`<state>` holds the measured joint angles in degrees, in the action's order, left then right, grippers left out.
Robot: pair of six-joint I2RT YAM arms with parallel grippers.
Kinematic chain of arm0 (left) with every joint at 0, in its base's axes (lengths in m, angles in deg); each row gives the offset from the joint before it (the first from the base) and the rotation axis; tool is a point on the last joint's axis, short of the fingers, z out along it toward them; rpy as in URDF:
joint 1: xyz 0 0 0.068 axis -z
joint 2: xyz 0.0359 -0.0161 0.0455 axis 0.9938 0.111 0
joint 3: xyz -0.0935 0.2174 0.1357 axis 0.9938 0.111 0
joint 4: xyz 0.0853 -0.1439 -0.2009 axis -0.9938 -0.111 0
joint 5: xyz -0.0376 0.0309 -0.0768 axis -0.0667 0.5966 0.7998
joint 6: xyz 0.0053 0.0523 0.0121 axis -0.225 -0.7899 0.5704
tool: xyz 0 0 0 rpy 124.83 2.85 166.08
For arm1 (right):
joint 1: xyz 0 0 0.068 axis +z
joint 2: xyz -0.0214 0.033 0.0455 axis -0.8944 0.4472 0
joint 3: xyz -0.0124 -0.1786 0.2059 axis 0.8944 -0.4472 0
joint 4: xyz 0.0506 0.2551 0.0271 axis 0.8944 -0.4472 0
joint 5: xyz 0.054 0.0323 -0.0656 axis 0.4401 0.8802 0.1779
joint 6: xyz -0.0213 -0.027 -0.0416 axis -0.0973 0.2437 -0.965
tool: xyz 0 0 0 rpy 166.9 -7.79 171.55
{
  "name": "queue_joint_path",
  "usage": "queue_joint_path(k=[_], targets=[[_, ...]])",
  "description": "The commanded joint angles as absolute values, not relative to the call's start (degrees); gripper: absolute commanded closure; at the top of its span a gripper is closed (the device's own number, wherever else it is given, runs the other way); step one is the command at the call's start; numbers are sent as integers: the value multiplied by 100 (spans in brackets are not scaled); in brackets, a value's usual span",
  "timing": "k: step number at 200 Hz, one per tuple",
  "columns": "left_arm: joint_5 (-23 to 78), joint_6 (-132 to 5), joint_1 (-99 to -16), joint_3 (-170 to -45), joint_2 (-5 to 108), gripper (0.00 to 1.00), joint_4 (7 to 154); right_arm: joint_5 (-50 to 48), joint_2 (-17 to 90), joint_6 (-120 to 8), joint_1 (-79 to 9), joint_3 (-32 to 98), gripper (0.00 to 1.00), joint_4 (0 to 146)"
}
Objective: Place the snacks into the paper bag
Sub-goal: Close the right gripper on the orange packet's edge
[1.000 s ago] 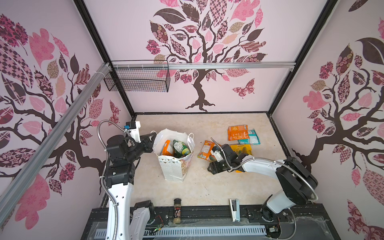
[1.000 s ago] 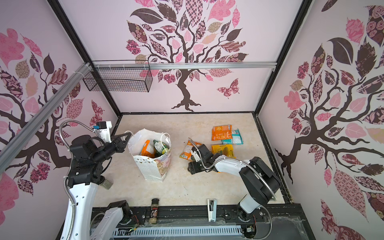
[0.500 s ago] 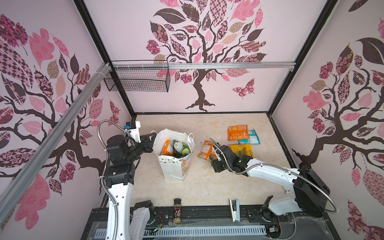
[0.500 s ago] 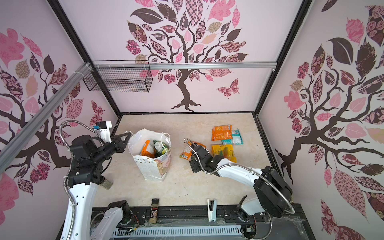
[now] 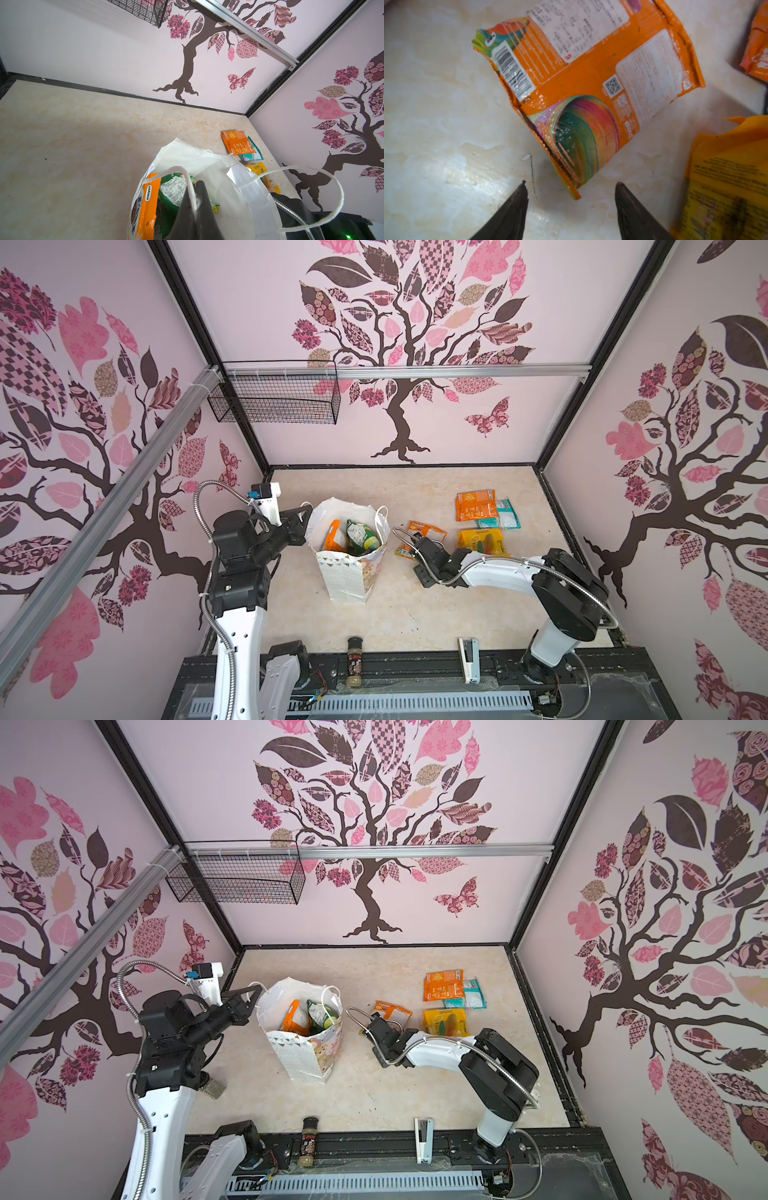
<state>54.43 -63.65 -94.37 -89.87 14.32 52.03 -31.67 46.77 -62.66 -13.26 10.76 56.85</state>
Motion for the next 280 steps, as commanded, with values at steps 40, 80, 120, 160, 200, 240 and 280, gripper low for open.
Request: queue_joint_path(k=[40,80,120,160,200,240,280], targets=[[5481,-6394,-9467,-8886,1372,100,5323,-3461,5101,-6314,-1324,1332,33,5756],[5479,-6395,-9470,-8885,1397,100,5317,-3512,5188,-6322,-1326,1269,36,5896],[5470,-6402,-9469,-8883,1394,100,5310,-3421,5377,-6330,-1343,1347,53,5869],[5461,-6393,-9469,-8889,1418,100,5316,-3321,5276,-6264,-1341,1304,70,5852],[5467,-6406,-9470,-8899,1422,100,5296,-3187,5118,-6228,-1345,1207,93,5848],[5444,-6414,-9466,-8901,1394,100,5286,-2686,4714,-6106,-1447,1093,100,5909],[5450,-6417,-9464,-8907,1404,100,5285,-1900,3999,-5961,-1716,900,100,5999]])
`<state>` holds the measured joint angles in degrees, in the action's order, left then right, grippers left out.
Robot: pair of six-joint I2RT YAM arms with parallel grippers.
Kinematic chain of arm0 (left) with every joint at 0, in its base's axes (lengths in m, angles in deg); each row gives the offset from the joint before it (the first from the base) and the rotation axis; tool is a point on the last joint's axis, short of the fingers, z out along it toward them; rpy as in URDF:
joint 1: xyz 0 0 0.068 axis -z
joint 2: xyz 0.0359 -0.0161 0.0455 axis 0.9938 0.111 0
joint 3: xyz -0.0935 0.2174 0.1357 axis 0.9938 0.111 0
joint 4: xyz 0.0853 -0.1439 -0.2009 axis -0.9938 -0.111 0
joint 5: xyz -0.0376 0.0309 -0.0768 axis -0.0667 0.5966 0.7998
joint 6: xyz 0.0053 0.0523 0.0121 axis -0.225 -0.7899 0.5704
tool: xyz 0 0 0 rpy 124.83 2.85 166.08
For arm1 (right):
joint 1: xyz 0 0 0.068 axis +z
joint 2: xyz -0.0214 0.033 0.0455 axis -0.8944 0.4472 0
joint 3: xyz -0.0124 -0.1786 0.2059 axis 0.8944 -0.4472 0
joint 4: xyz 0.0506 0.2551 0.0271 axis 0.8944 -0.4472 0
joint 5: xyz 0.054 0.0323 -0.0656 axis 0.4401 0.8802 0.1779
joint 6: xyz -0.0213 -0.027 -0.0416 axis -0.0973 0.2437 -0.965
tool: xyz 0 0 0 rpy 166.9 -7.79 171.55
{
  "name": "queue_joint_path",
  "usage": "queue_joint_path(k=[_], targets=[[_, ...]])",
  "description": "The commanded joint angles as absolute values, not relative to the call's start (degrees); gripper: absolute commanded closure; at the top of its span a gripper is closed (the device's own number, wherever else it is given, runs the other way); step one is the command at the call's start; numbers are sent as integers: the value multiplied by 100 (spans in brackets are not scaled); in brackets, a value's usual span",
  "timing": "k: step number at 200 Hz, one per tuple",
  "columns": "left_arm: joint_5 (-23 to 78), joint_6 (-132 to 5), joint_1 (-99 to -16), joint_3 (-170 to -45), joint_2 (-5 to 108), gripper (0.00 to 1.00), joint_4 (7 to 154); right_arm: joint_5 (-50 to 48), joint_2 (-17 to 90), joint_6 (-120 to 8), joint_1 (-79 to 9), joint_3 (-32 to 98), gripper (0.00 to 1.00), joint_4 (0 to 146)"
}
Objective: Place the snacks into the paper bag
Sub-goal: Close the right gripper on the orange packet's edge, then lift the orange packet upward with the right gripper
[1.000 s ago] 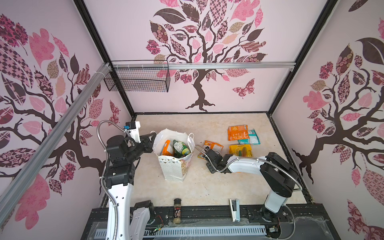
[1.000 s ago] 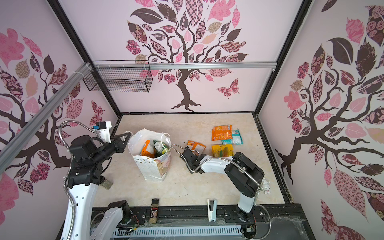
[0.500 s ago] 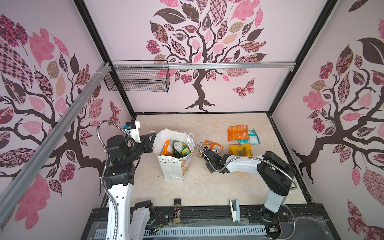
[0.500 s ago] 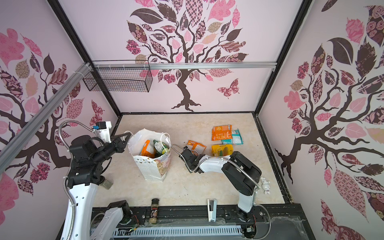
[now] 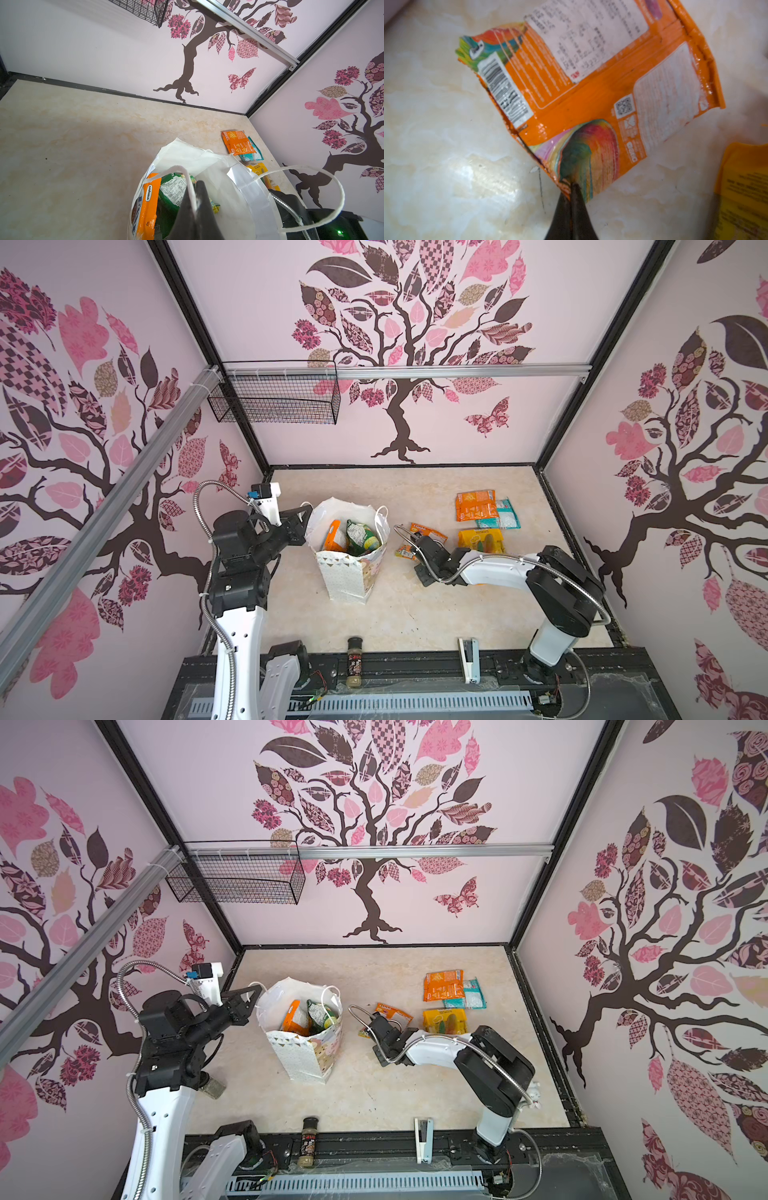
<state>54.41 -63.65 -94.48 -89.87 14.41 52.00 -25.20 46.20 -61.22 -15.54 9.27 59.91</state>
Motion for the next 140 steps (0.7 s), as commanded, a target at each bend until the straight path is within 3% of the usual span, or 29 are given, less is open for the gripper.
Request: queue_joint_path(k=[1,44,140], targets=[[5447,-6416,-9463,-8907,1406,100,5287,-1885,3977,-5959,-1723,891,100,6001],[5446,-6414,-9470,-8908,1402,100,5285,-694,3214,-5583,-2302,558,100,6329],[5444,-6412,-9469,-8883,1334,100,5305,-372,2228,-5448,-2347,913,100,6419]])
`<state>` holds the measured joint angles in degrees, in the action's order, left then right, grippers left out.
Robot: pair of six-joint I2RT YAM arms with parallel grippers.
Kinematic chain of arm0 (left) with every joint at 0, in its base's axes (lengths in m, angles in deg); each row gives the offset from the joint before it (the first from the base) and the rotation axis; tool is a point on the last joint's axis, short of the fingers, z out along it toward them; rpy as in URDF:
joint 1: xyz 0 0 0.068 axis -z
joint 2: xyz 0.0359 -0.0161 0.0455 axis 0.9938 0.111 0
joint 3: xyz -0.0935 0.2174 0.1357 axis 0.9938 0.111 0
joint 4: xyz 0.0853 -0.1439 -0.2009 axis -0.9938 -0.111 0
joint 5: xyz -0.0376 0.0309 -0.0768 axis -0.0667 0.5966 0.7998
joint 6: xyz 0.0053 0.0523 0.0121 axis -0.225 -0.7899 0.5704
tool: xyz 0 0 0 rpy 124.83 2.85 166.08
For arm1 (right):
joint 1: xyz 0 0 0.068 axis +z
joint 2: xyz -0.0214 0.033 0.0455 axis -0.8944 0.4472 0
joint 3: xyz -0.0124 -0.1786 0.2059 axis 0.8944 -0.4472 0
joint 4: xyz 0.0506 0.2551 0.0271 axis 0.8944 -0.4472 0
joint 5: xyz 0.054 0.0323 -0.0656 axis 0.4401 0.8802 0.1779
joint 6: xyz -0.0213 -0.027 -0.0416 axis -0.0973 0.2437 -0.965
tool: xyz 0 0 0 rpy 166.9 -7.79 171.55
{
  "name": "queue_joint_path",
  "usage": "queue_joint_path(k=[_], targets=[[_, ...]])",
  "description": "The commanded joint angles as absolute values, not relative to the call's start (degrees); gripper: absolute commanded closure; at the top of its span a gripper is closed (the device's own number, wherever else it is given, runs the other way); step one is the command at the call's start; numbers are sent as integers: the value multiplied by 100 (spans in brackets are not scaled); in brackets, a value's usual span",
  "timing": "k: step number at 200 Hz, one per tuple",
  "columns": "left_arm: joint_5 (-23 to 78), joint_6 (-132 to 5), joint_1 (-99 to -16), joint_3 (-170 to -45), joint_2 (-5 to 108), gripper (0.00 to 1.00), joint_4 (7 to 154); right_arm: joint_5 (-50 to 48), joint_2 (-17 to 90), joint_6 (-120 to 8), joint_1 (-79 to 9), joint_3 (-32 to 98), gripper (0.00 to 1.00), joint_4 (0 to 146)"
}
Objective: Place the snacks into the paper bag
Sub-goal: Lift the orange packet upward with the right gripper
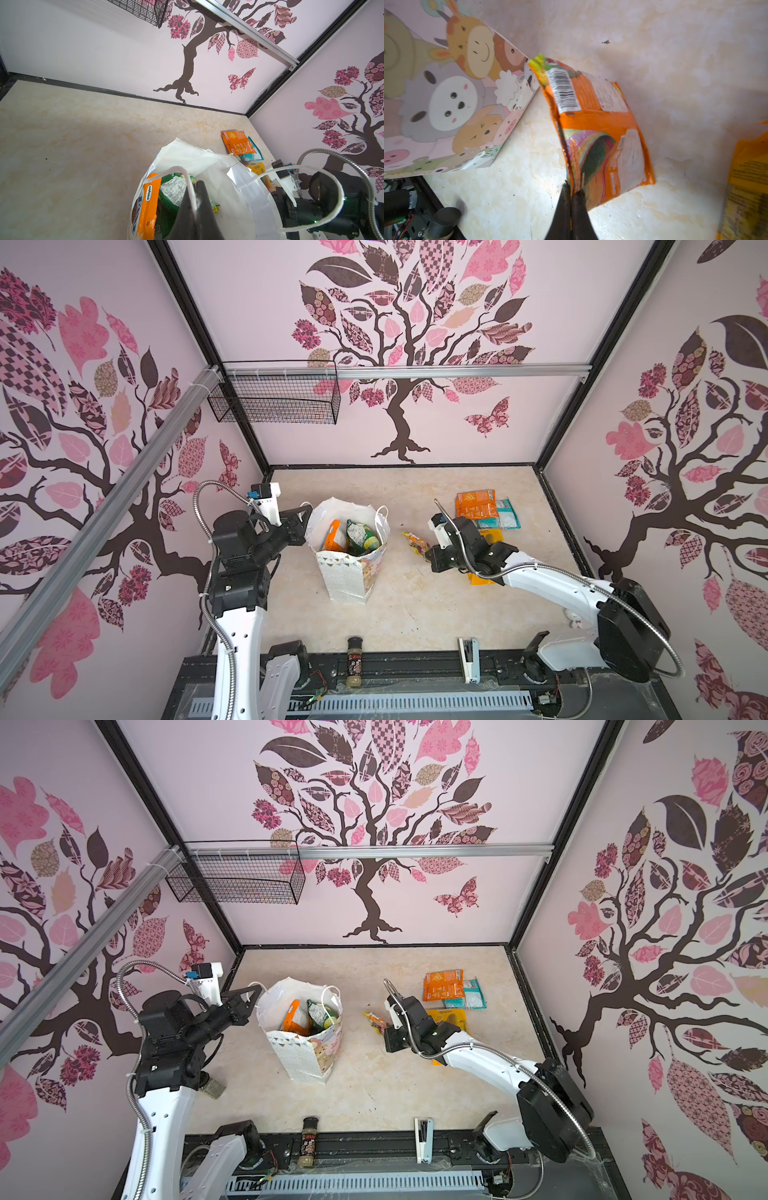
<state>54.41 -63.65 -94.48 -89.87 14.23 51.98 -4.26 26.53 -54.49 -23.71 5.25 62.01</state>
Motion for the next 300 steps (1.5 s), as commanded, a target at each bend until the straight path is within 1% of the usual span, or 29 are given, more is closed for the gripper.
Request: queue_joint_path(k=[1,70,140,161,179,188,266,300], targets=[[5444,-6414,-9470,-8882,1335,100,5306,-373,2221,-5452,-2346,919,100,6417],[5446,-6406,-9470,-8871,1299,100,5320,-275,1835,-5569,-2345,1570,100,6040],[5496,-6396,-9469,-8855,1278,100,5354,-170,1241,-5312,-2322,1992,100,6287],[5505,-6397,-9470,-8841,1268,100,5389,-510,1124,-5122,-2120,2016,100,6515],[5557,-6371,-9469,-8819,1261,100,5438,-1302,1054,-5264,-1614,2124,100,6673],[5588,-6373,-9476,-8819,1274,100,5451,-1523,1087,-5372,-1442,2228,100,6698],[5652,-6383,-9462,-8820,1283,100,5472,-1482,1519,-5371,-1347,3265,100,6975],[5655,-6388,-9467,-8836,1300,100,5460,-1854,1863,-5688,-914,3821,100,7073]])
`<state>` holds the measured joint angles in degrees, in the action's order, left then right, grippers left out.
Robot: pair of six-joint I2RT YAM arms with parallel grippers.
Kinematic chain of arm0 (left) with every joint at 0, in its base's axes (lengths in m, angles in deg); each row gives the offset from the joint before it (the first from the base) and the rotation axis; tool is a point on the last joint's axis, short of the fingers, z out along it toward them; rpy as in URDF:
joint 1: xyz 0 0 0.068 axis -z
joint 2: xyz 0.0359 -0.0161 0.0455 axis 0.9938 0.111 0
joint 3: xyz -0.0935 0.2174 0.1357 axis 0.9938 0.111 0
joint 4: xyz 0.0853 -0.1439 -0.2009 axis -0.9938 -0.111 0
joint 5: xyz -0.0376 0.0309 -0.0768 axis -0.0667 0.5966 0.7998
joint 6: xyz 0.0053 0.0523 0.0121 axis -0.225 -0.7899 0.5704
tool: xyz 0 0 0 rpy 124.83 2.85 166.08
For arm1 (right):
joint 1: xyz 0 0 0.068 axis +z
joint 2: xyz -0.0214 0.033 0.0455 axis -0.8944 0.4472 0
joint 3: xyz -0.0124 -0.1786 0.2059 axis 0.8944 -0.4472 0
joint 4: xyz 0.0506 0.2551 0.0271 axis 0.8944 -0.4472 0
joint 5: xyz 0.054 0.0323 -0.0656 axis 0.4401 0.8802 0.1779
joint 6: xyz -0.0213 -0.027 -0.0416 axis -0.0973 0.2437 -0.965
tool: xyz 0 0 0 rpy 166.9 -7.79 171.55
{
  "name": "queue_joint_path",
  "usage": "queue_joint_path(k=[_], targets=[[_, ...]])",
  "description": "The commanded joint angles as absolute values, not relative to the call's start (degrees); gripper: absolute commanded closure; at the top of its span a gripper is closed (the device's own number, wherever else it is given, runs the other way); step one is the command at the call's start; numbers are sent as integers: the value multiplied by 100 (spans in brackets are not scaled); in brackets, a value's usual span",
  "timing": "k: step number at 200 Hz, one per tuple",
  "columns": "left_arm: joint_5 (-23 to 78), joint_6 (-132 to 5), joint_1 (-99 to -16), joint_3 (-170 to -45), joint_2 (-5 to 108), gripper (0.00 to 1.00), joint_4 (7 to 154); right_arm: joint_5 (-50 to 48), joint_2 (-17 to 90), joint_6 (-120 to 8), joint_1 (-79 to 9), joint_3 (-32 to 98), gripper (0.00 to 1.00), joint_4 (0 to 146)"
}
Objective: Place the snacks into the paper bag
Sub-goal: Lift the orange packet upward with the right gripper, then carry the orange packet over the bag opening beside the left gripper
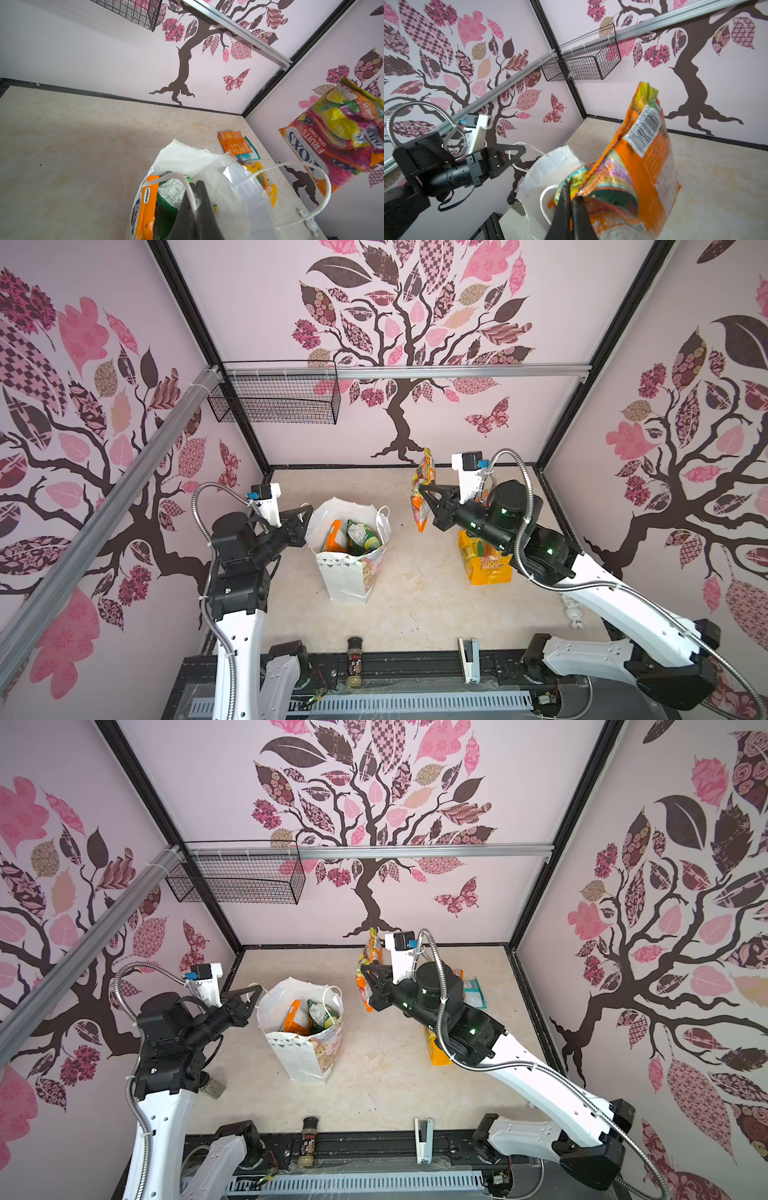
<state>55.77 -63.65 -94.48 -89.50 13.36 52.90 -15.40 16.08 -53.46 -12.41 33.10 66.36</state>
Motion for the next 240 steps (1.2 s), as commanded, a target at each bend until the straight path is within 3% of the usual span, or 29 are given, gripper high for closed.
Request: queue_joint_path(k=[1,113,240], targets=[[5655,-6388,-9464,-8841,1296,100,5458,-1870,1881,-5703,-904,3841,100,7070],[5640,-6395,-9475,-8845,1279,100,5453,-2223,3301,-6521,339,5437,100,7241],[5690,-6318,-9475,-8793,1264,100,5557,-2438,4148,-5903,363,4538,100,8426]])
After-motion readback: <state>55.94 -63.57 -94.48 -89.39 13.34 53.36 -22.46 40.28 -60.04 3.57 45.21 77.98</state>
